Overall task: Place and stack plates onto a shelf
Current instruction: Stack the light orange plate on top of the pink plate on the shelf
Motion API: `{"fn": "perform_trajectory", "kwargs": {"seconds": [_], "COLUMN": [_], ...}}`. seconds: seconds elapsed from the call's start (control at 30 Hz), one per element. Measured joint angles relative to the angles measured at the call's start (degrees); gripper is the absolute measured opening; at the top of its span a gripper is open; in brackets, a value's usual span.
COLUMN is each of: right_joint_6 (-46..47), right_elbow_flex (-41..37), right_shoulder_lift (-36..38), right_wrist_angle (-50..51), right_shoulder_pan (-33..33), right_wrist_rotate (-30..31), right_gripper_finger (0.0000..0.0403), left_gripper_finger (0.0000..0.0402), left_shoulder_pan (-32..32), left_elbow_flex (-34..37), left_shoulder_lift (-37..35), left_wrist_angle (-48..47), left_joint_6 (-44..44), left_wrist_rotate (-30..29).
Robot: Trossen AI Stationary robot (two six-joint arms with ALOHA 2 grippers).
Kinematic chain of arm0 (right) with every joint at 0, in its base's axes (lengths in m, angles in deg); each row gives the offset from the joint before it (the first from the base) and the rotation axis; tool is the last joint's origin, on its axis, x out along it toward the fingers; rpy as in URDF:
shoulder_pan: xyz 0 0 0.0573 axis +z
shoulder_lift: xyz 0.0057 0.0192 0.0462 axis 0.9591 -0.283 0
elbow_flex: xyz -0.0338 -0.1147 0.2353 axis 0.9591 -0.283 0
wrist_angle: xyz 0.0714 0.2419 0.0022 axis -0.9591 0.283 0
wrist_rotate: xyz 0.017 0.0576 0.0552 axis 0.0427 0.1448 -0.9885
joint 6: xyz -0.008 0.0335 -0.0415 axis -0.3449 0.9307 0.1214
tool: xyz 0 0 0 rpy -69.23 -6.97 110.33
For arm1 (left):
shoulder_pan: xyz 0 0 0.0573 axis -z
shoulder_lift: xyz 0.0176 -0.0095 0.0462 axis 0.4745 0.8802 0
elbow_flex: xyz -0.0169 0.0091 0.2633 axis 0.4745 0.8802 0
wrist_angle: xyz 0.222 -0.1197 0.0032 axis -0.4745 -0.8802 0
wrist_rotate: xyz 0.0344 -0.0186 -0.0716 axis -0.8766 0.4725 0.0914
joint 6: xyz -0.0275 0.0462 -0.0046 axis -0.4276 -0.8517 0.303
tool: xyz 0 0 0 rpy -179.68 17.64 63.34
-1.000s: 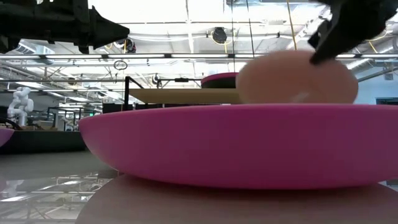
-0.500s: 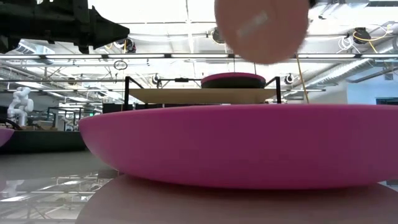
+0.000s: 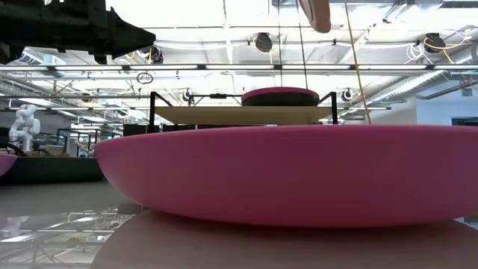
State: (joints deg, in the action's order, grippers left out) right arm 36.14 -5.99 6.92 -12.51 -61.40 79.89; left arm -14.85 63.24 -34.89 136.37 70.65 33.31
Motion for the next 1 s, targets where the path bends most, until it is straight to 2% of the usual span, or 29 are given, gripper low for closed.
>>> {"fn": "perform_trajectory", "kwargs": {"seconds": [0.1, 0.23, 0.4, 0.53, 0.83, 1.0], "right_joint_6": [0.79, 4.07, 6.88, 9.02, 8.29, 8.66], "right_elbow_flex": [2.45, 7.59, 13.41, 13.79, 13.78, 13.78], "right_shoulder_lift": [-0.92, -3.62, -9.74, -14.52, -22.63, -23.74], "right_wrist_angle": [6.72, 21.78, 33.25, 35.65, 33.07, 34.26], "right_shoulder_pan": [-5.45, -12.56, -20.26, -23.98, -26.71, -26.77], "right_wrist_rotate": [-1.34, -7.29, -15.10, -21.34, -21.11, -21.11], "right_gripper_finger": [0.0000, 0.0000, 0.0000, 0.0000, 0.0000, 0.0010], "left_gripper_finger": [0.0110, 0.0110, 0.0110, 0.0110, 0.0110, 0.0110], "left_shoulder_pan": [-0.01, -0.01, -0.02, -0.01, 0.00, -0.01], "left_elbow_flex": [0.00, 0.00, 0.00, 0.00, 0.00, 0.00], "left_shoulder_lift": [-0.02, -0.02, 0.00, 0.00, 0.00, 0.00], "left_wrist_angle": [0.51, 0.54, 0.52, 0.51, 0.34, 0.02], "left_joint_6": [-0.73, -0.71, -0.47, -0.36, -0.36, -0.36], "left_wrist_rotate": [-0.01, 0.00, 0.00, 0.02, 0.00, 0.00]}}
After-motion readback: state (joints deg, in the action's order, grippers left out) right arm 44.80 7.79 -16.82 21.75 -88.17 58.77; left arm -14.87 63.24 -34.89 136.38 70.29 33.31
